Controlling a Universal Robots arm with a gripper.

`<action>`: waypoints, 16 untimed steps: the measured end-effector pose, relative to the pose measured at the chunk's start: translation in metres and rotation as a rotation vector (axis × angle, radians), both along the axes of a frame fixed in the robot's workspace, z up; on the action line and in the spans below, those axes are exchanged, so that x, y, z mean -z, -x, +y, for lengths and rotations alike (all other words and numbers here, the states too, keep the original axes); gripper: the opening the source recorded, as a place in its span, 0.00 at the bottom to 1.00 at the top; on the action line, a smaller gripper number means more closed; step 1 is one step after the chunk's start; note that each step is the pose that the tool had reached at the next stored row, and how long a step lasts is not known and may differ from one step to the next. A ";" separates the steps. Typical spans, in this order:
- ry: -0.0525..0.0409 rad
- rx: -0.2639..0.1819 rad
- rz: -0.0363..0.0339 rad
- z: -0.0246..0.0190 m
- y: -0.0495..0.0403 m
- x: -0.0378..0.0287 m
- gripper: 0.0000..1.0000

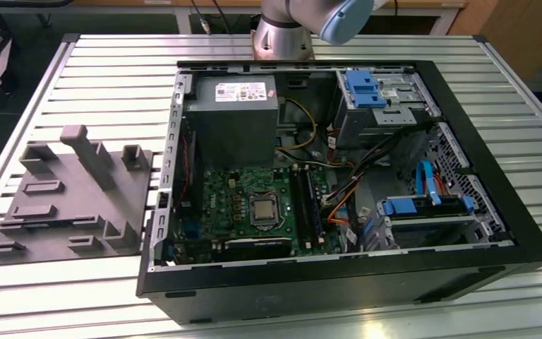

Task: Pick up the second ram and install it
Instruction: 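Reach for the second ram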

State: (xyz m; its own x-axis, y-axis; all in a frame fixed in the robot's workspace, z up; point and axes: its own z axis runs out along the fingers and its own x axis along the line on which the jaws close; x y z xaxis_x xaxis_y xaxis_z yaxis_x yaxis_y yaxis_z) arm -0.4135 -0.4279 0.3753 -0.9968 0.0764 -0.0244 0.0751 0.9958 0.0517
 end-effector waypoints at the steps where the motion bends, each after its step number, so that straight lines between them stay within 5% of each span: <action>1: 0.0000 0.000 0.0000 -0.0002 0.0001 0.0001 0.11; 16: 0.0000 0.000 0.0000 -0.0033 0.0022 0.0027 0.11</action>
